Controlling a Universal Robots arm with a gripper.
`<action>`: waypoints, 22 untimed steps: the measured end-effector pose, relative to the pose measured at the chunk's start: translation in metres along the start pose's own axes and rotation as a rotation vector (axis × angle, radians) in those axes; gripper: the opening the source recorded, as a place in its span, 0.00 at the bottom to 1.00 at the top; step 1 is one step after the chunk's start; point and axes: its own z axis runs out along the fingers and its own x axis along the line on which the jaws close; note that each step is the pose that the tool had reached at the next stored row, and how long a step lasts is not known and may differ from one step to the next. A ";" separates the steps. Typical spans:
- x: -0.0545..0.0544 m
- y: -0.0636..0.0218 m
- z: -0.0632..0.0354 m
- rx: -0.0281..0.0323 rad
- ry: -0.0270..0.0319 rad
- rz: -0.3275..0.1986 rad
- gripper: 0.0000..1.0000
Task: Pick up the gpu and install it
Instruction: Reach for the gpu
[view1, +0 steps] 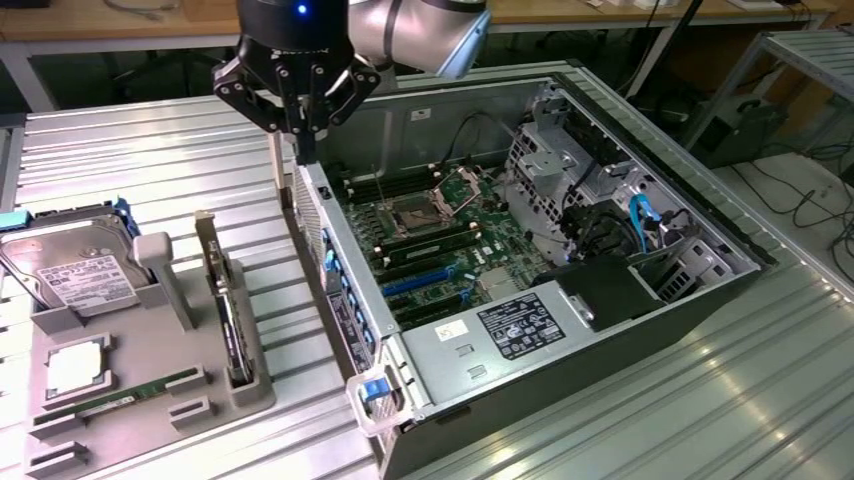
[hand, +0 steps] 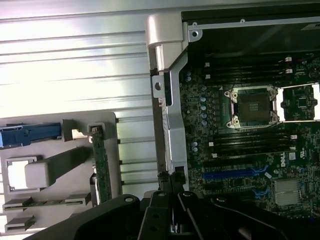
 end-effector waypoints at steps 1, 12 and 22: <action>0.001 -0.0002 0.0000 0.0001 0.0000 0.000 0.14; 0.013 -0.0026 -0.0002 0.0000 0.0000 0.000 0.14; 0.029 -0.0108 -0.0008 0.0000 0.0000 0.000 0.14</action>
